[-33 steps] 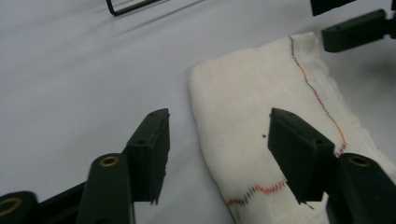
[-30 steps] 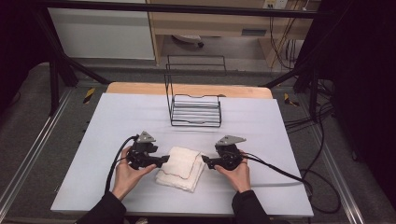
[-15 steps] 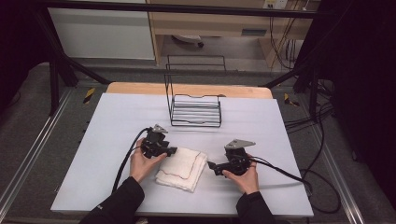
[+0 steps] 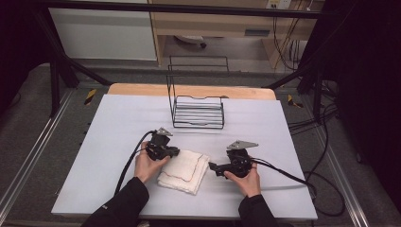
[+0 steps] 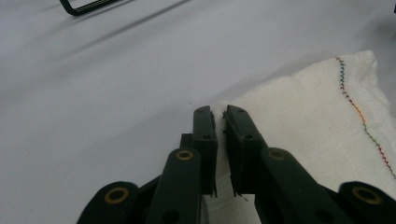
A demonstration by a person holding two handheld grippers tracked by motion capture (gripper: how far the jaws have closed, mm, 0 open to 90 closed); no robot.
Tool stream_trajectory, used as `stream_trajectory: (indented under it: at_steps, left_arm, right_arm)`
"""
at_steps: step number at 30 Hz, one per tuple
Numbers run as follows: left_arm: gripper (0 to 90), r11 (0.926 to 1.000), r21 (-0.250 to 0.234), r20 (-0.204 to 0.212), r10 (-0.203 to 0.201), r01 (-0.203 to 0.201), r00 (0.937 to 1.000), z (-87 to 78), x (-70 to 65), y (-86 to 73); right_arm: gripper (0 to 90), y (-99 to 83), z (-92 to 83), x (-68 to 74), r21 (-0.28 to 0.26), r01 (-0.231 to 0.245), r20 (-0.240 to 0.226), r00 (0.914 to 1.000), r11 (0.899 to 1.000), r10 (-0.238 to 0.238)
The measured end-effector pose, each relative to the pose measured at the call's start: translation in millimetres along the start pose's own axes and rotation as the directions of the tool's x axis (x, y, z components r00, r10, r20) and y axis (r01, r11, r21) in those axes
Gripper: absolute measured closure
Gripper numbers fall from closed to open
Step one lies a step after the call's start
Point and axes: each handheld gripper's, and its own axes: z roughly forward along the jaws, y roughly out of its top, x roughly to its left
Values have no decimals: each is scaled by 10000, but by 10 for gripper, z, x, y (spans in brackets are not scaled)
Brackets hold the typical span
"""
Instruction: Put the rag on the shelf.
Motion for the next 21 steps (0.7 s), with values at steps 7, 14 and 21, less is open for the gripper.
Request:
stream_trajectory:
  at_steps: [7,14,21]
  left_arm:
    - [843,9995,-292,-389,-125,114,9992,-128,1,-68]
    - [841,9968,-622,-409,-523,497,9978,-252,84,-279]
    - [823,9964,-779,-544,-371,328,9978,-200,77,-312]
  right_arm:
    - [78,36,34,24,-145,-77,-87,9999,9999,75]
    - [84,118,167,109,-157,-64,-214,9998,9999,61]
    - [212,230,467,178,-80,-301,-97,9995,9995,301]
